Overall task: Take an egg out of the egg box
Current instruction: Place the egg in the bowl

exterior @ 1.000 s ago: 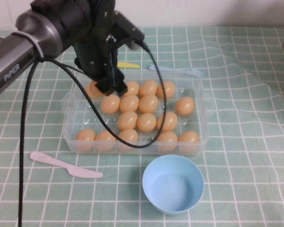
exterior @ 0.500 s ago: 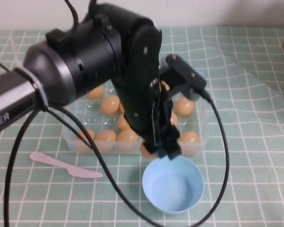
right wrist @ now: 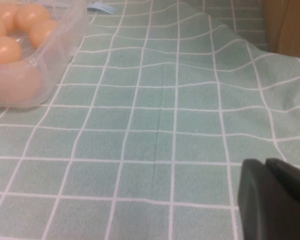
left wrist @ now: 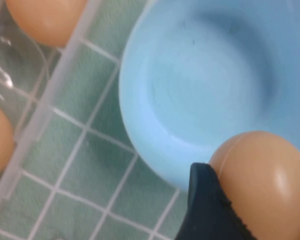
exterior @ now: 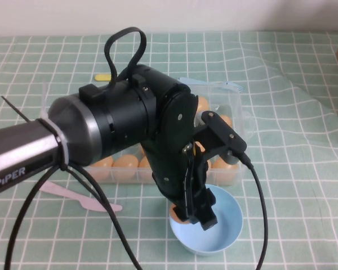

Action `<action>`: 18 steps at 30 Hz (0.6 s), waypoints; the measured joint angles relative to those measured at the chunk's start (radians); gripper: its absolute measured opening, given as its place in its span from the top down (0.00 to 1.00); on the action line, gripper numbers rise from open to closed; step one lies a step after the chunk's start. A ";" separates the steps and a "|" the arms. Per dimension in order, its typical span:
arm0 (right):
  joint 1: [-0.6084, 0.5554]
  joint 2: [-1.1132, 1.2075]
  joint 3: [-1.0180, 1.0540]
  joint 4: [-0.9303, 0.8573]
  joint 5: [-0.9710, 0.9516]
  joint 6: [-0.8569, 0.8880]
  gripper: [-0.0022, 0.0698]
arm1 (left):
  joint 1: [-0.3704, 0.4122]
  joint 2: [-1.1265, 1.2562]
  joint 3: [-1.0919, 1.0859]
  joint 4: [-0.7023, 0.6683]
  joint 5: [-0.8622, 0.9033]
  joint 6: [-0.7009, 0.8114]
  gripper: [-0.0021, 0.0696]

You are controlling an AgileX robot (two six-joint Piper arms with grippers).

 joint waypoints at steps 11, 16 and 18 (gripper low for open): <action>0.000 0.000 0.000 0.000 0.000 0.000 0.99 | 0.000 0.094 0.006 -0.008 -0.109 0.000 0.49; 0.000 0.000 0.000 0.000 0.000 0.000 0.99 | 0.000 0.124 0.006 0.012 -0.127 0.000 0.49; 0.000 0.000 0.000 0.000 0.000 0.000 0.99 | 0.000 0.133 0.006 0.017 -0.129 0.000 0.49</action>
